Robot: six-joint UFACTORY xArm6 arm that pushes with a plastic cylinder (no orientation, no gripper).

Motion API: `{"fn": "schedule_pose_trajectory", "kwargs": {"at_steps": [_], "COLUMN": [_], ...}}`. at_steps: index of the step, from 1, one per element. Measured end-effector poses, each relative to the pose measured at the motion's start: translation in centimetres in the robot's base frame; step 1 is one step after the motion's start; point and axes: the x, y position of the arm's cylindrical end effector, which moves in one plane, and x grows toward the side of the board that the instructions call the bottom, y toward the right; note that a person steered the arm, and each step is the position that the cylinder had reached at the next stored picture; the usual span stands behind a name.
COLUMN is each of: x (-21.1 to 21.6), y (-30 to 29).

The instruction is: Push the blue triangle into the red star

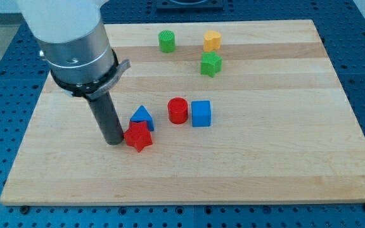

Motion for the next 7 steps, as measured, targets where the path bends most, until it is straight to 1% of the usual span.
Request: {"fn": "schedule_pose_trajectory", "kwargs": {"at_steps": [1,2,4,5,6,7], "x": [-0.4,0.9,8.1,8.1,5.7,-0.1], "y": [2.9,2.9,3.5,1.3,-1.8,-4.1]}}
